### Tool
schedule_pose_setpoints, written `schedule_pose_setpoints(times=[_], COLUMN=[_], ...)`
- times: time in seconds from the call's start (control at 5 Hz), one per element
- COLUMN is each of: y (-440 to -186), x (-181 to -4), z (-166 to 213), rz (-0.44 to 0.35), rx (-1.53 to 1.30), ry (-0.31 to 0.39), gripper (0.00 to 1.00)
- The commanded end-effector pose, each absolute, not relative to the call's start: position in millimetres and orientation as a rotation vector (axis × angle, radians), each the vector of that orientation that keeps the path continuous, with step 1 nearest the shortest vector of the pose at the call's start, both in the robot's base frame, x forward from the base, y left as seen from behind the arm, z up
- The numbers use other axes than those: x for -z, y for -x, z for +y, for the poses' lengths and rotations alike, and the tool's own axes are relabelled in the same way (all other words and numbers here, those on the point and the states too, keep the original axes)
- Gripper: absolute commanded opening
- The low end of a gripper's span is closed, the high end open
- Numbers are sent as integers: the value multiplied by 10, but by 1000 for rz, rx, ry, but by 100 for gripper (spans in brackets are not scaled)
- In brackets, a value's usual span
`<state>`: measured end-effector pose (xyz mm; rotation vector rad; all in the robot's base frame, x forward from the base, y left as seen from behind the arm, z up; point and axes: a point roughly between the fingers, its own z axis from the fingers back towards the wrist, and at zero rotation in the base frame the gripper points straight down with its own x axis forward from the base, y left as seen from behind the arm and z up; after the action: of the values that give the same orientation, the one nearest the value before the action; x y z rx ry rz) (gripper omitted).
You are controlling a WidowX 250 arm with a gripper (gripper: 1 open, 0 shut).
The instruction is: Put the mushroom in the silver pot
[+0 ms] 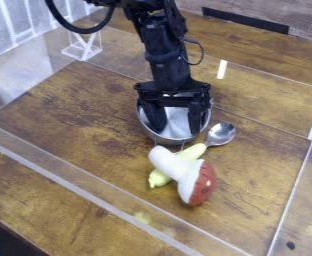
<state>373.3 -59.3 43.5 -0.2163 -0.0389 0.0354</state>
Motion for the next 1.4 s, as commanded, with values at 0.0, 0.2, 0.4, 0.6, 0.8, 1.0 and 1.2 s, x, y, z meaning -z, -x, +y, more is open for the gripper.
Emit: schedule_pose_setpoints(times=[0.0,0.2,0.4,0.6,0.8,1.0,1.2], y=[-3640,-3549,-3517,-3441,-3373,-3352,-3346], x=[-739,-675,-665,-731,-769,-646,-583], z=[-955,-1055,-1085,-1165,-1251,-1208,-1128], rz=[-81,-77,-72,-59,-49,-39,-26], rx=[73,103,141,216,283,294,295], ry=[219,207,204,203,200,205,208], gripper=[0,0,0,100,100,100,100])
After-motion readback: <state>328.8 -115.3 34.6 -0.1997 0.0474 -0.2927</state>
